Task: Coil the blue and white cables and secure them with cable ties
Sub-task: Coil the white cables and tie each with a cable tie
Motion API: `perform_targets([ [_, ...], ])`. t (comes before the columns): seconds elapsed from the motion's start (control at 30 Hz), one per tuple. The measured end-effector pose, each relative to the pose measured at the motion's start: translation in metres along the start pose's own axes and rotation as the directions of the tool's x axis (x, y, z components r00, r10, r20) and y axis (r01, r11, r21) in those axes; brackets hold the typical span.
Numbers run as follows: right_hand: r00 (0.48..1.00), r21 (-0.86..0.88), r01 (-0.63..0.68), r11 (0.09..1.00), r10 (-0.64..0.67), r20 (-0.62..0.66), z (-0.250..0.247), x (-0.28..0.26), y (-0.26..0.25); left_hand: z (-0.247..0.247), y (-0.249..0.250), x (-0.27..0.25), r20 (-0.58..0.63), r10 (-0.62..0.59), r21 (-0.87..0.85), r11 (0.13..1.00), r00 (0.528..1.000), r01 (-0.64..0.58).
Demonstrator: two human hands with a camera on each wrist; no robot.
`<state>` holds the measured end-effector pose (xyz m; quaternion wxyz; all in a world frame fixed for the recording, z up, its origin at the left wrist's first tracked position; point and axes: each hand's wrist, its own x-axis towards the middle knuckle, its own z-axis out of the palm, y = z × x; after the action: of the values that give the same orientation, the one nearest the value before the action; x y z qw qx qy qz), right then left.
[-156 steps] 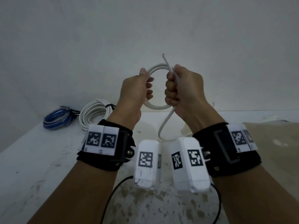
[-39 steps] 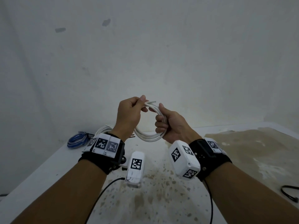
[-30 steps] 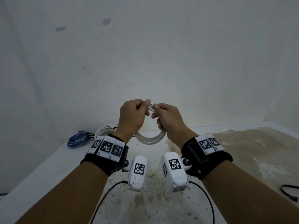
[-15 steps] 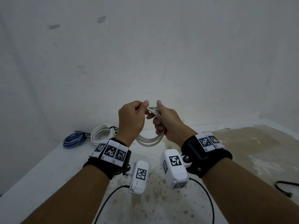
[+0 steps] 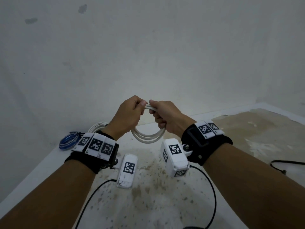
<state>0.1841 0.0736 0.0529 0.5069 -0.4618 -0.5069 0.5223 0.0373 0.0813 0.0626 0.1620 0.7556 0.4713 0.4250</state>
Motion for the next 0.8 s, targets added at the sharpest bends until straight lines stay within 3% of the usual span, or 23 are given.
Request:
perform_targets([
  [0.13,0.997,-0.075,0.072,0.995,-0.072,-0.009,-0.011,-0.001,0.007,-0.002,0.013,-0.004,0.181,-0.042,-0.037,0.998,0.983,0.049],
  [0.5,0.975,-0.109,0.127,0.986,-0.145,-0.169,-0.077,-0.033,0.021,0.063,0.051,0.004,0.292,-0.132,-0.290,0.932,0.947,0.219],
  [0.67,0.946,-0.137,0.110,0.984,-0.146,-0.288,-0.129,-0.053,0.025,0.111,0.081,0.000,0.322,-0.083,-0.282,0.942,0.943,0.180],
  [0.8,0.947,-0.110,0.074,0.991,-0.105,-0.304,-0.160,-0.070,0.031,0.140,0.100,-0.007,0.333,-0.048,-0.297,0.943,0.942,0.153],
])
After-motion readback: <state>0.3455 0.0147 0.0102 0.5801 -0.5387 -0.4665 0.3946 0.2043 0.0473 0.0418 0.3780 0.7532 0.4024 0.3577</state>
